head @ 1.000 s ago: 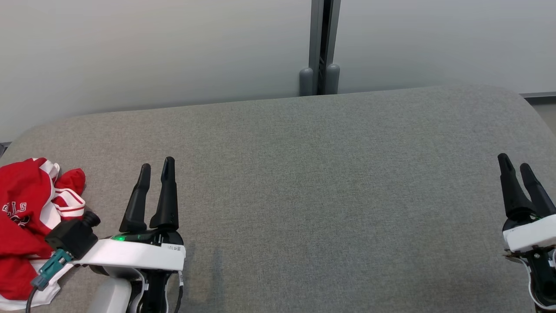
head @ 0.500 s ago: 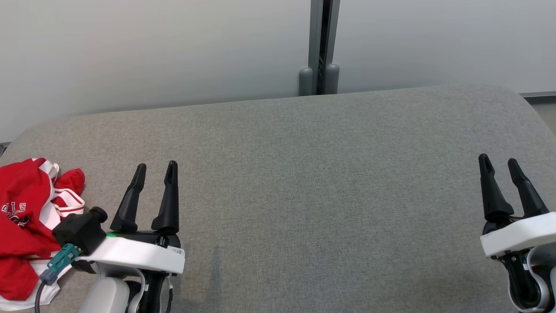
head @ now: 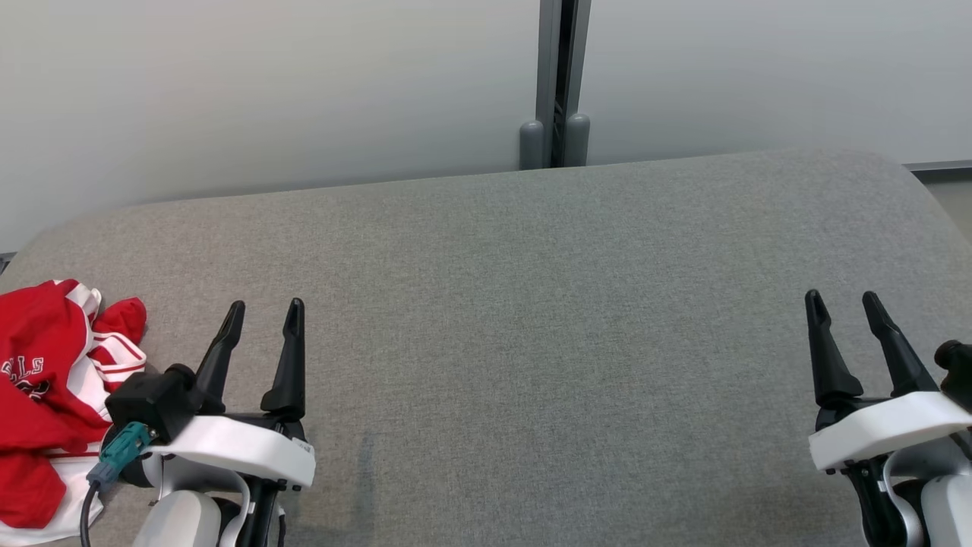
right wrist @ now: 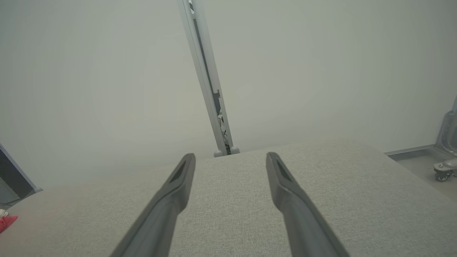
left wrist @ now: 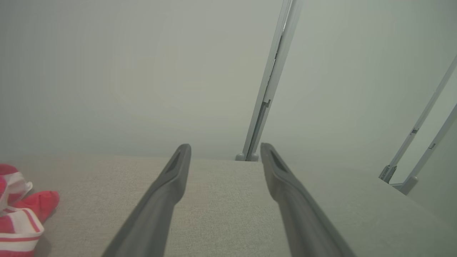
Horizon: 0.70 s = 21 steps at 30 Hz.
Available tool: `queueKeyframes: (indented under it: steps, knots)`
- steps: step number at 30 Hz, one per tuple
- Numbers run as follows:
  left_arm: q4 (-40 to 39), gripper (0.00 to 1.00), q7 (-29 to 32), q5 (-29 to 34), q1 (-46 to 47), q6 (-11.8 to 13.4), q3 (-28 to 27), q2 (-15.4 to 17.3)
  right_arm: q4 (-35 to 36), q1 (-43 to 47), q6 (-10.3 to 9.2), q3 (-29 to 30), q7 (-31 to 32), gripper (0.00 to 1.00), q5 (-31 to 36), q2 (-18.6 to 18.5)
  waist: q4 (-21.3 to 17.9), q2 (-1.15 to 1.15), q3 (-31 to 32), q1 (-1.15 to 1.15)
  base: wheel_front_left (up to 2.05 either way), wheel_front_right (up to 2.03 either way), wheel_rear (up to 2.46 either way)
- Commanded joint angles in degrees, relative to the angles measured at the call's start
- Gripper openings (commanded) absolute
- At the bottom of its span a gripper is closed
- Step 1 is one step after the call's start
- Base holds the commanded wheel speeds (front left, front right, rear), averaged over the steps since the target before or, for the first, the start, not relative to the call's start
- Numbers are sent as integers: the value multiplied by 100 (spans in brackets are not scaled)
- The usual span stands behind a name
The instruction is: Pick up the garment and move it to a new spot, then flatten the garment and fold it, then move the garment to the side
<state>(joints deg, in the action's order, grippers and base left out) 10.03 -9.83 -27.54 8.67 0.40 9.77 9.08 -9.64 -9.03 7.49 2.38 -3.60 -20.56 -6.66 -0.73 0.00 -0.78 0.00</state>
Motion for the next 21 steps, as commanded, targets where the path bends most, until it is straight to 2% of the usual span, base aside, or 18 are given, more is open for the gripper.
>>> queueKeyframes:
  steps: [1,21]
  knots:
    - [-18,100,12,142,41,31,-52,55,24,-26,0,-30,-88,100,137,-38,0,0,9,0,0,0,0]
    - [237,100,114,899,-8,151,-204,135,-396,16,0,-201,-593,100,896,67,-1,0,21,0,0,0,0]
